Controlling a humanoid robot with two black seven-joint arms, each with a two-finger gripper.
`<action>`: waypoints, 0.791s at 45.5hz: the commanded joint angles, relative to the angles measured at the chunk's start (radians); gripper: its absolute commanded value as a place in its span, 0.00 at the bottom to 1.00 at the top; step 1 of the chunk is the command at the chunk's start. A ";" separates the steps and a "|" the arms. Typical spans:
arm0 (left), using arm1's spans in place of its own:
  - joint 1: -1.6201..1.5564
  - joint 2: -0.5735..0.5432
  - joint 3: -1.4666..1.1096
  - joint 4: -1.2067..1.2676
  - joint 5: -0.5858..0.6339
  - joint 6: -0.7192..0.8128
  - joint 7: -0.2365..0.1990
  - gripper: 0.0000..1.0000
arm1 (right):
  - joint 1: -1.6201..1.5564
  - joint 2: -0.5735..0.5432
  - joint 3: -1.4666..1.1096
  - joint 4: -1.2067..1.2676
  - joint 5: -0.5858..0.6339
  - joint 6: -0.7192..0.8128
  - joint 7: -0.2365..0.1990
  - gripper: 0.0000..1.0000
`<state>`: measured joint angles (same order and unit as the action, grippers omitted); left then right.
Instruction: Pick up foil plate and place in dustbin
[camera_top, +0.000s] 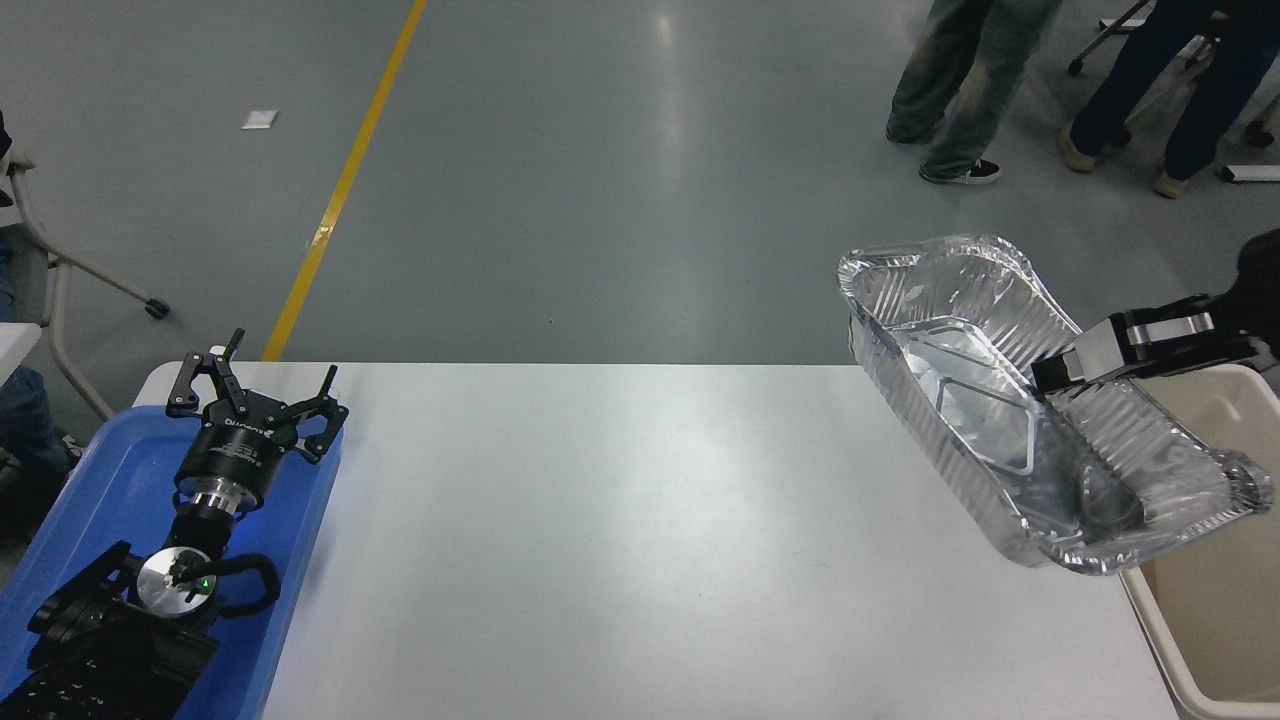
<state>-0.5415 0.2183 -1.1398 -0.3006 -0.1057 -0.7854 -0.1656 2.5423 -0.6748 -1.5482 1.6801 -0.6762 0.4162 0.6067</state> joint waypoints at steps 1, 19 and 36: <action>0.000 -0.001 0.000 0.000 0.000 0.000 0.000 0.99 | -0.221 -0.069 0.008 -0.151 0.003 -0.072 -0.034 0.00; 0.000 -0.001 -0.002 0.000 0.000 0.000 0.000 0.99 | -0.919 -0.154 0.209 -0.685 0.343 -0.241 -0.067 0.00; 0.000 -0.001 -0.002 0.000 0.000 0.000 0.000 0.99 | -1.438 -0.123 0.502 -1.082 0.566 -0.250 -0.070 0.00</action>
<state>-0.5415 0.2178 -1.1405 -0.3007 -0.1060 -0.7854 -0.1658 1.4276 -0.8140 -1.2081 0.8495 -0.2438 0.1850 0.5409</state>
